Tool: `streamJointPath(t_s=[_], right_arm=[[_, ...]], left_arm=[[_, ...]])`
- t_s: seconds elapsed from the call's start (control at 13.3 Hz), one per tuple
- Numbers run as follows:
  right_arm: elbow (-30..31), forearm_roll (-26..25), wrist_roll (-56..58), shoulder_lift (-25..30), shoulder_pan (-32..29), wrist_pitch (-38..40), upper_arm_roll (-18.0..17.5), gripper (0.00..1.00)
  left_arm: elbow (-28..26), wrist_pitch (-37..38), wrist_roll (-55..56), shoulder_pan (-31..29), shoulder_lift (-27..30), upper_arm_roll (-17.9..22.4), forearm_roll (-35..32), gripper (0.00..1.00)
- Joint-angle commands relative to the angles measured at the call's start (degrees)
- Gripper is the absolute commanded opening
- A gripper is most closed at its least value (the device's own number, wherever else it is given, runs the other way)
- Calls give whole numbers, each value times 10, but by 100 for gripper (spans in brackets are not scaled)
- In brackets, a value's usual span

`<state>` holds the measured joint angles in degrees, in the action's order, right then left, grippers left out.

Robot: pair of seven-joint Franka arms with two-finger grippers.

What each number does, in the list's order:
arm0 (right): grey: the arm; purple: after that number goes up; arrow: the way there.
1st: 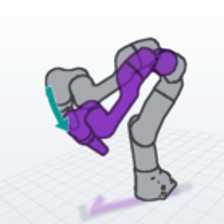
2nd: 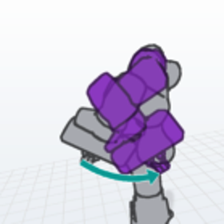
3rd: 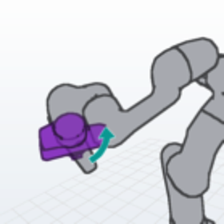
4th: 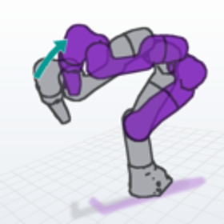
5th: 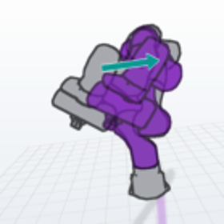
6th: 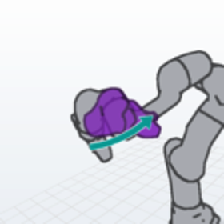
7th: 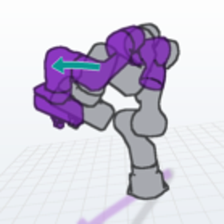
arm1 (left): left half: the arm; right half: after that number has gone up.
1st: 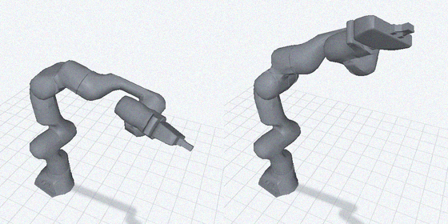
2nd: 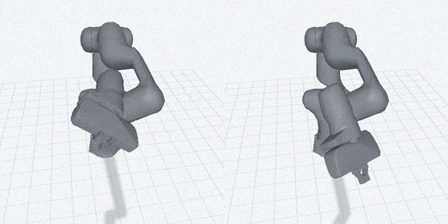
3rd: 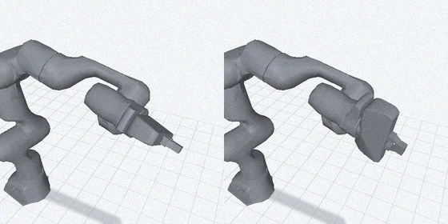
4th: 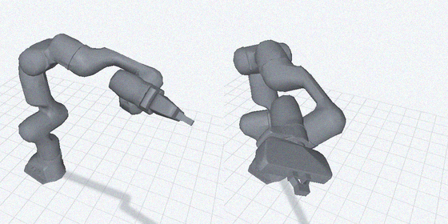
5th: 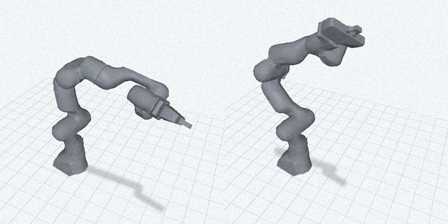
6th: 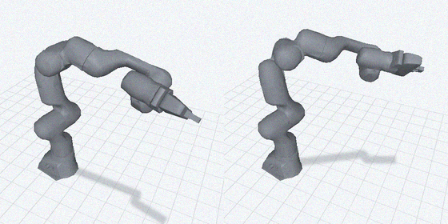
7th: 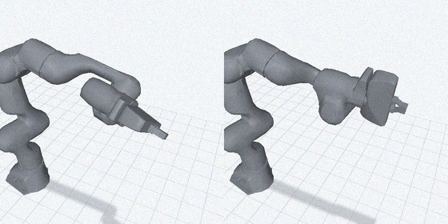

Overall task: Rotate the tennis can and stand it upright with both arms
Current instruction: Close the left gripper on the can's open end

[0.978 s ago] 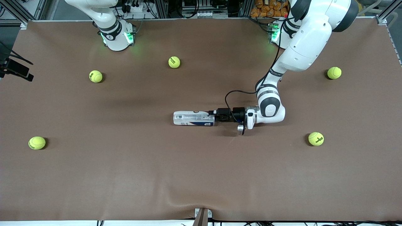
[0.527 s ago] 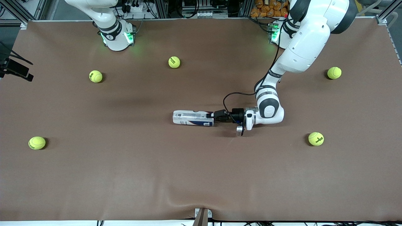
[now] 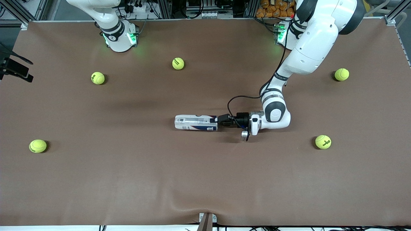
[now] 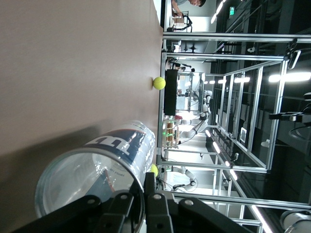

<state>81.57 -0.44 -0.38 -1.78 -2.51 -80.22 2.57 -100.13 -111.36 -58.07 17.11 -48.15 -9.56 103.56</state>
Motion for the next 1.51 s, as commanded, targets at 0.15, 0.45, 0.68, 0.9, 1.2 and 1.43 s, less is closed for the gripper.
streamJointPath(t_s=[0.15,0.45,0.68,0.9,1.2,1.43], right_arm=[[-7,-6,9,1,-8,4,-9,100],[-7,-6,9,1,-7,4,-9,100],[-7,-6,9,1,-7,4,-9,100],[-7,-5,8,1,-7,4,-9,100],[-7,-5,8,1,-7,4,-10,100],[-7,-5,8,1,-7,4,-10,100]], left_arm=[[33,-12,98,13,35,-2,1,0],[64,-55,204,14,63,-2,-94,0],[81,-67,322,13,95,-1,-184,0],[86,-78,392,13,120,-1,-267,0],[100,-94,490,23,139,1,-367,0],[143,-97,626,38,142,0,-482,0]])
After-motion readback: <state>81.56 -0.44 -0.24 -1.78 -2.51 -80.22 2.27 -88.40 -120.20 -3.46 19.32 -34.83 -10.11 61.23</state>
